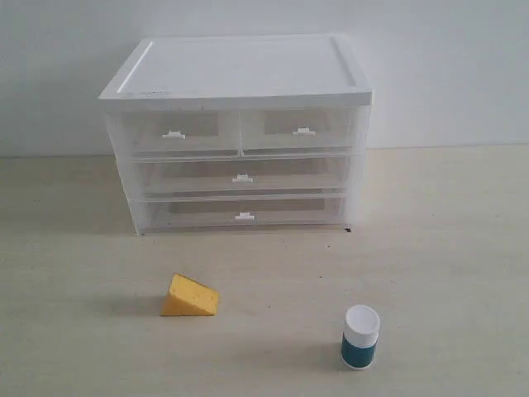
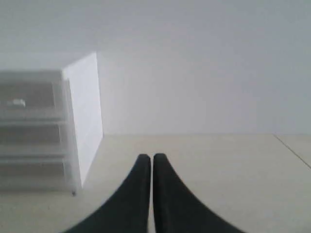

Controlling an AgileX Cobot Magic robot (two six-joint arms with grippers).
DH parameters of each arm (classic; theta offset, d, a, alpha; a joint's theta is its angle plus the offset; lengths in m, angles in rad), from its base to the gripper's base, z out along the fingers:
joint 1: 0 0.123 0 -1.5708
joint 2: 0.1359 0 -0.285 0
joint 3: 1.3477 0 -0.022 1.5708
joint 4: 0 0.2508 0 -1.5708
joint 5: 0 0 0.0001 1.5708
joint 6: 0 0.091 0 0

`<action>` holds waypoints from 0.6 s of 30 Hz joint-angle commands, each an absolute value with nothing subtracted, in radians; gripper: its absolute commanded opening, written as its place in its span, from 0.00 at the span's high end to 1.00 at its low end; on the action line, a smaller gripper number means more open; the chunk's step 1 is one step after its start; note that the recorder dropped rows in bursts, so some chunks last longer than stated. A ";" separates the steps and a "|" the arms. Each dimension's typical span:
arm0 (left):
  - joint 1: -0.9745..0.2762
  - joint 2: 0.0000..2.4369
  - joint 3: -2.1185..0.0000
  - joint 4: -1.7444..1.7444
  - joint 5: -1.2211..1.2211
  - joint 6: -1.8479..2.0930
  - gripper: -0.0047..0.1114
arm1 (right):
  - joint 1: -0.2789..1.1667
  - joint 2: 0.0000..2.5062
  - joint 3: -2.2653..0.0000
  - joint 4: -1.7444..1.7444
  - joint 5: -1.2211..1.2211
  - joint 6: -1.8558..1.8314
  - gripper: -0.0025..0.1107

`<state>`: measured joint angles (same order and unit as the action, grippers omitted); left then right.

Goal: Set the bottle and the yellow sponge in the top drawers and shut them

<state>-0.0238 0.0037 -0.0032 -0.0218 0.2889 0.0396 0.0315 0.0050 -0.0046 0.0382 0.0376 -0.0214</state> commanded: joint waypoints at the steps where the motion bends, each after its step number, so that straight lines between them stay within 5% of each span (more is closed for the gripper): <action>1: -0.021 0.000 0.000 -0.029 0.284 0.034 0.92 | 0.031 0.000 0.000 0.094 -0.145 0.120 0.98; 18: -0.021 0.000 0.000 -0.029 0.284 0.034 0.92 | 0.031 0.353 -0.226 0.054 -0.325 0.116 0.98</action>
